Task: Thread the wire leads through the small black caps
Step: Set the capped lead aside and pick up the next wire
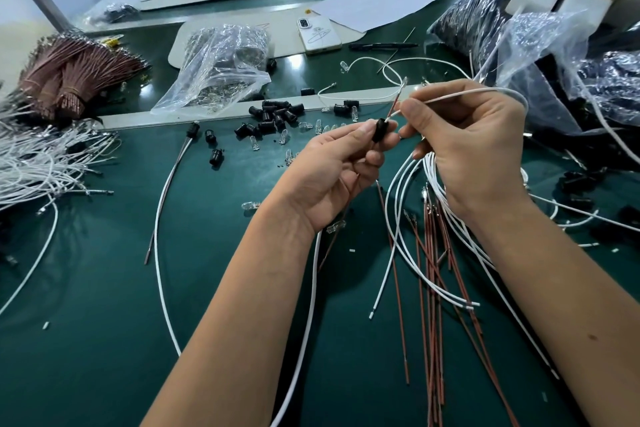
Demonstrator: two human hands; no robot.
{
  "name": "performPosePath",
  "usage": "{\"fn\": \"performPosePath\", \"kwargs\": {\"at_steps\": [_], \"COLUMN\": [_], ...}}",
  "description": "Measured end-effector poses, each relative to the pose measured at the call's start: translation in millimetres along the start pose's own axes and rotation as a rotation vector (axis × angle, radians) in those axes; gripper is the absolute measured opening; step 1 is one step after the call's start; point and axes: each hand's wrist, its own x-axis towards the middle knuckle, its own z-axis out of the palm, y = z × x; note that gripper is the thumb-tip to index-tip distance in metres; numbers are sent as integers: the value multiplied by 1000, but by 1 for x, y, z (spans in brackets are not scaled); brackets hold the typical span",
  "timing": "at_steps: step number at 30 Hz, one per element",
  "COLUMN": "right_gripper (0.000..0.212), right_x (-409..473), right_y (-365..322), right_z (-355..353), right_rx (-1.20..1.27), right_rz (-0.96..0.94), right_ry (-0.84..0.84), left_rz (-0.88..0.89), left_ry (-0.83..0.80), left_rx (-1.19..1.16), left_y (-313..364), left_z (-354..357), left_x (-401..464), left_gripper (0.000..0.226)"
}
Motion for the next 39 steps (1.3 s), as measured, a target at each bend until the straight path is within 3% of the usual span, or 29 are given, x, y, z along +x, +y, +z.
{"fn": "performPosePath", "kwargs": {"at_steps": [24, 39], "right_gripper": [13, 14], "right_x": [0, -4], "right_y": [0, 0], "right_z": [1, 4], "right_rx": [-50, -158], "right_rz": [8, -95], "right_ry": [12, 35], "left_rz": [133, 254], "left_ry": [109, 134], "left_rx": [96, 163], "left_y": [-3, -6], "left_z": [0, 4], "left_x": [1, 0], "left_gripper": [16, 27]}}
